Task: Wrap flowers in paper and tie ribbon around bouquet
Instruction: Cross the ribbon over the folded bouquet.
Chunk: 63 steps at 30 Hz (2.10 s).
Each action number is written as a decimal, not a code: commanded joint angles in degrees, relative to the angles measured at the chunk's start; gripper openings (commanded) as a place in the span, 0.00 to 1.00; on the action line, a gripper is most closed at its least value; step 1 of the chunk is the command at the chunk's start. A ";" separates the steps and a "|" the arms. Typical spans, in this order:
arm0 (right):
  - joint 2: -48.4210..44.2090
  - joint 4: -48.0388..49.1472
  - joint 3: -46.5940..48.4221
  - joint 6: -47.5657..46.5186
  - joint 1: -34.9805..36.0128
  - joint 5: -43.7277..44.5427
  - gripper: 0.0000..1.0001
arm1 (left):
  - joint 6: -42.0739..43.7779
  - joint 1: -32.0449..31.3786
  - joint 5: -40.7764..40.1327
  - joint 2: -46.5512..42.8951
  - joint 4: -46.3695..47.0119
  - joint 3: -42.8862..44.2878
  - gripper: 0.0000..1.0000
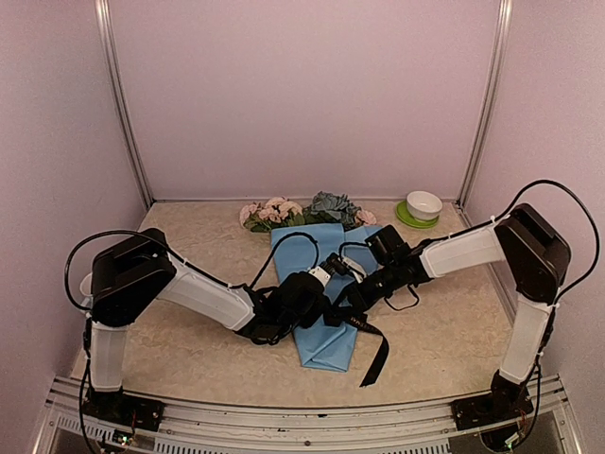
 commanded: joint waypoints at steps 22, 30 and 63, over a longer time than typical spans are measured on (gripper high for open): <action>-9.06 -3.95 1.94 0.71 -4.08 1.45 0.16 | -1.69 0.25 2.28 1.03 3.93 -2.03 0.43; 0.54 -11.03 15.25 -0.23 -4.93 10.19 0.15 | -1.57 0.01 3.73 0.81 4.63 -2.56 0.08; 11.26 -5.65 15.33 -2.15 -1.84 -13.91 0.34 | -1.04 -0.19 5.79 -2.02 15.43 -7.07 0.00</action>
